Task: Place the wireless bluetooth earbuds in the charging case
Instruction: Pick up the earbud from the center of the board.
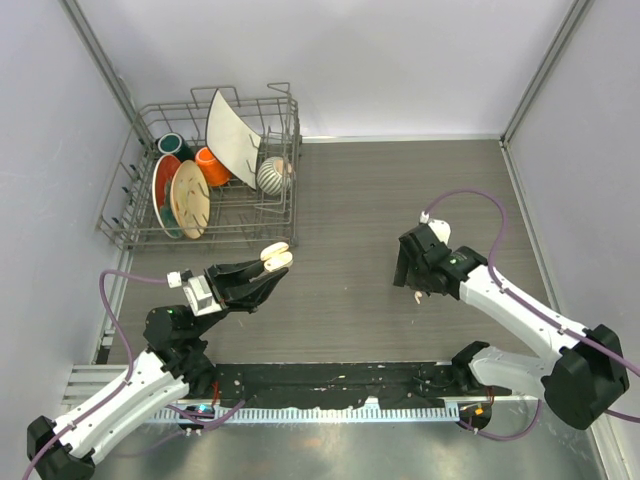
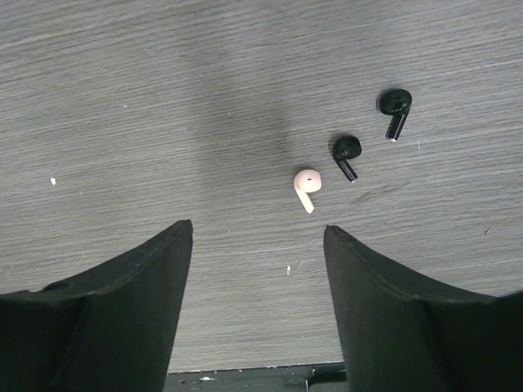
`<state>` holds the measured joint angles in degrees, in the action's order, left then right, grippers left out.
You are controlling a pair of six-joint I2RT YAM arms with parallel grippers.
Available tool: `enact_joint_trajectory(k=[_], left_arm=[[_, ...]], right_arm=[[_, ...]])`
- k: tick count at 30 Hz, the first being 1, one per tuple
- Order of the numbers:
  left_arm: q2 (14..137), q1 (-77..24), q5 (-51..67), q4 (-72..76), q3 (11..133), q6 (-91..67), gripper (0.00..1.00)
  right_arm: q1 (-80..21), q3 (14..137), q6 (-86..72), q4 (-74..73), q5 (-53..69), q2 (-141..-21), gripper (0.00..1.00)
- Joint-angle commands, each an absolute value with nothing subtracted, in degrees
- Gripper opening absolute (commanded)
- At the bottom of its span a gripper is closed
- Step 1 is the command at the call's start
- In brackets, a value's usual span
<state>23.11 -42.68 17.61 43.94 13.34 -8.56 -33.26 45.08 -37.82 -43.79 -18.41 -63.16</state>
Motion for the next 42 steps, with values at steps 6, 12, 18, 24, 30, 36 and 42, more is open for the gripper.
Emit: enact_joint_trajectory(k=[6,12,18,24,30,36,42], left_arm=[[22.85,-42.54,18.19,46.23,13.97,-8.88,0.00],[23.64,-42.54,18.54,46.23,14.24,-8.96,0.00],[24.78,-42.63,18.72,46.84,14.24,-8.96,0.00],[26.10,-42.63,18.63,47.90,14.24,-9.05,0.00],[26.63,-42.63,18.28,48.34,14.15,-9.05,0.00],[26.81,-42.63,18.11,48.34,13.97,-8.97,0.00],[26.63,-42.63,17.75,48.25,13.89,-8.96,0.00]], right_arm=[[-32.17,43.25,-38.23,-40.08,-19.34,-65.03,0.60],[-30.68,40.44,-38.41,-37.80,-17.06,-68.46,0.54],[-28.57,38.68,-37.36,-34.55,-15.74,-69.70,0.54],[-25.84,38.58,-36.65,-33.49,-13.72,-71.45,0.53],[-24.44,38.58,-36.65,-33.49,-12.92,-72.77,0.51],[-23.64,38.41,-36.83,-33.05,-11.34,-74.44,0.49],[-23.47,37.18,-37.88,-32.17,-10.37,-75.15,0.47]])
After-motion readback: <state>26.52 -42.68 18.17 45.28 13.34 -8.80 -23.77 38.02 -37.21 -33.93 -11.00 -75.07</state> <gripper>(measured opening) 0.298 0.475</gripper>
